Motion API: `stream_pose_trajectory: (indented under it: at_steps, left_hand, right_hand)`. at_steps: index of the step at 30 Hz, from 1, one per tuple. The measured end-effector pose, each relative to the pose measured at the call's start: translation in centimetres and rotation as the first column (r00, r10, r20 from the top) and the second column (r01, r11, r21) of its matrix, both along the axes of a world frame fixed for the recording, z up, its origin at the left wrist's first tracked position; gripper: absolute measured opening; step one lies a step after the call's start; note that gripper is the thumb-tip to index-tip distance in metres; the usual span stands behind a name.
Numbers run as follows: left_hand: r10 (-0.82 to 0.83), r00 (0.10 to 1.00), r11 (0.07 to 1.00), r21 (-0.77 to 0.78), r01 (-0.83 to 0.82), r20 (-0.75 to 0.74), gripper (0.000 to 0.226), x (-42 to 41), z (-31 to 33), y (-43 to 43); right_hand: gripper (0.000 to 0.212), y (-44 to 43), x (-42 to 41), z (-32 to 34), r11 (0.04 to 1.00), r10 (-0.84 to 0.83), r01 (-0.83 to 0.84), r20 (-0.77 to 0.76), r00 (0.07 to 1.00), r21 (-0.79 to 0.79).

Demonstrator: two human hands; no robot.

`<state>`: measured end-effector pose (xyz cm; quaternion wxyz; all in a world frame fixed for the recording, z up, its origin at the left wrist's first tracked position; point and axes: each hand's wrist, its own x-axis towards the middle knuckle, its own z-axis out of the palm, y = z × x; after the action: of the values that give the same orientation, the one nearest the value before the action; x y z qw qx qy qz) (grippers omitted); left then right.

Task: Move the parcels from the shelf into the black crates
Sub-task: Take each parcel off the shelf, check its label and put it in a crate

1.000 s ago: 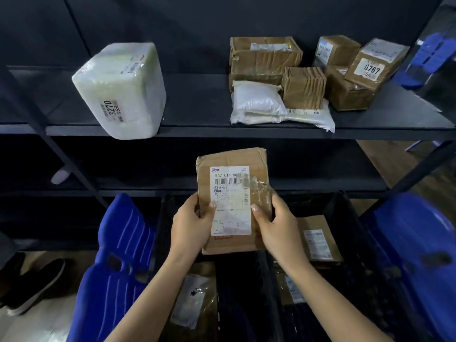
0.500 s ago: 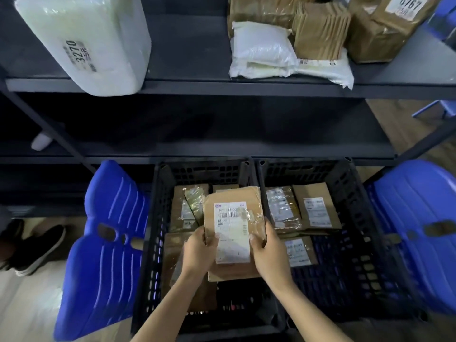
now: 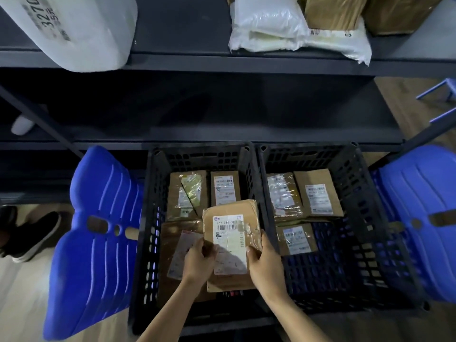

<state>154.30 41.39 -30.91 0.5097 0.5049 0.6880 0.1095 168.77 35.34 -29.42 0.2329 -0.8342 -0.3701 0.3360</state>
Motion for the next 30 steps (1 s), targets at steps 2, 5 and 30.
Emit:
stream_pose_trajectory:
  at_steps: [2,5,30]
  left_hand:
    - [-0.025,1.000,1.000,-0.002,0.025,-0.010,0.007,0.0,-0.6,-0.2]
    - [-0.059,0.998,0.998,-0.001,0.059,-0.037,0.004,0.3,-1.2,-0.6]
    - [-0.181,0.962,0.982,0.009,0.187,-0.205,0.020,2.3,-4.4,-0.3]
  right_hand:
    - [0.053,-0.2,-0.1,-0.7,1.000,-0.005,0.005,-0.008,1.000,-0.028]
    - [0.053,-0.6,0.0,-1.7,0.998,-0.007,0.005,-0.028,1.000,-0.069]
    - [0.094,-0.7,1.0,-5.8,0.628,0.778,-0.701,0.257,0.573,-0.338]
